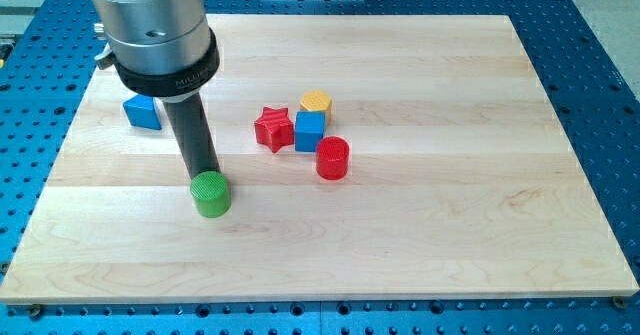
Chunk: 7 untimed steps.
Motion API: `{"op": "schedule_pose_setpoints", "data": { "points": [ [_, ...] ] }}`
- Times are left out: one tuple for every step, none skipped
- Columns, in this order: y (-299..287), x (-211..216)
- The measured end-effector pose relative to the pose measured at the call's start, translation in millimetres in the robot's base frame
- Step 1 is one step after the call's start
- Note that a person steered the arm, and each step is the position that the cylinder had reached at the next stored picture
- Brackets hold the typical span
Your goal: Push the green circle into the cube
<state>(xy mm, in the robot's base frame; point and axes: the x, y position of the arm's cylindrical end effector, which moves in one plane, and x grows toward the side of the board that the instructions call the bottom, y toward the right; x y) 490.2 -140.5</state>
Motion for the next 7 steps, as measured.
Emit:
{"op": "schedule_pose_setpoints", "data": {
  "points": [
    [-42,14],
    [-8,21],
    [29,0],
    [-28,36],
    [-5,54],
    [55,46],
    [65,15]
  ]
}}
